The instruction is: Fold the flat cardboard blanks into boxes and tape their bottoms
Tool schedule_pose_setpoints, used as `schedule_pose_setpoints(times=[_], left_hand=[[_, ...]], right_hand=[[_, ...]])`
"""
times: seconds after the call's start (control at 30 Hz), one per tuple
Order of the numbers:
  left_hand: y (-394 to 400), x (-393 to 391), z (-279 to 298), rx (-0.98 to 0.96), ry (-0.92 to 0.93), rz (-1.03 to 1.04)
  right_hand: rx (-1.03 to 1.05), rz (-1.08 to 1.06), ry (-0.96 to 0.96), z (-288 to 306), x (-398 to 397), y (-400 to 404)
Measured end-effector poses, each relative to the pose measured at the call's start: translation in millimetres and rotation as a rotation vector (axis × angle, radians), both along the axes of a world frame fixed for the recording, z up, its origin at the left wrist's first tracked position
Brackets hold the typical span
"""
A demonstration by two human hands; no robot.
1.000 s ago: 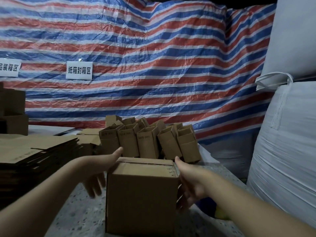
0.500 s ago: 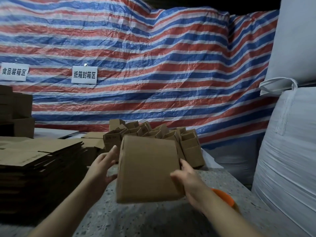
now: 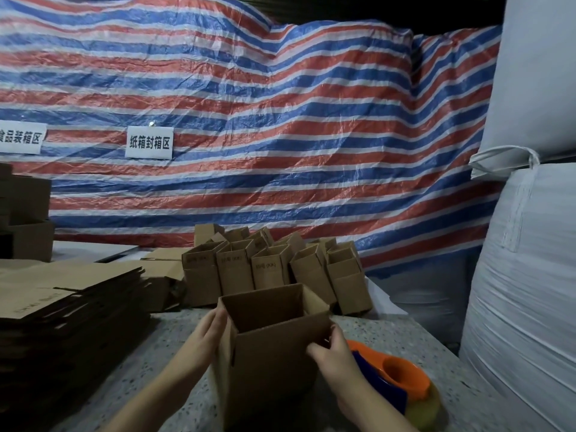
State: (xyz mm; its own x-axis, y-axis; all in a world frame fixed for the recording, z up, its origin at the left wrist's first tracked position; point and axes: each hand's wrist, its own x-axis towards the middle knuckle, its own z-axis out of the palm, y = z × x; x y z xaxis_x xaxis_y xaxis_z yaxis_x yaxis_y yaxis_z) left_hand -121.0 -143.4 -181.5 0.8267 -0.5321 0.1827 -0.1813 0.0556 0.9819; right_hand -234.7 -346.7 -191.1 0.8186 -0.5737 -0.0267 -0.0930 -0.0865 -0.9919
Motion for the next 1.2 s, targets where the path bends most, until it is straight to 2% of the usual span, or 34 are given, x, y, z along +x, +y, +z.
schedule_pose_setpoints(times=[0.23, 0.43, 0.57, 0.67, 0.83, 1.03, 1.2], left_hand=[[8.2, 6.4, -16.3, 0.051, -0.113, -0.178], [1.8, 13.5, -6.3, 0.002, -0.145, -0.11], [-0.4, 20.2, -0.5, -0.078, -0.052, -0.089], [1.7, 22.5, -11.5, -0.082, 0.042, -0.153], [16.1, 31.0, -20.4, 0.007, 0.164, -0.223], [28.8, 38.6, -23.3, 0.237, 0.048, -0.317], [8.2, 35.5, -28.8, 0.205, 0.068, -0.338]], right_hand=[[0.003, -0.029, 0.04, -8.2, 6.2, 7.2], [-0.086, -0.142, -0.076, -2.3, 9.8, 13.3], [-0.072, -0.24, -0.064, -2.6, 5.5, 19.5], [-0.105, -0.265, -0.028, -10.4, -1.0, 29.0], [-0.176, -0.207, 0.0, -11.1, -1.0, 27.0], [-0.329, -0.293, 0.018, -7.3, 0.2, 17.7], [-0.38, -0.141, 0.078, -24.9, 3.0, 52.7]])
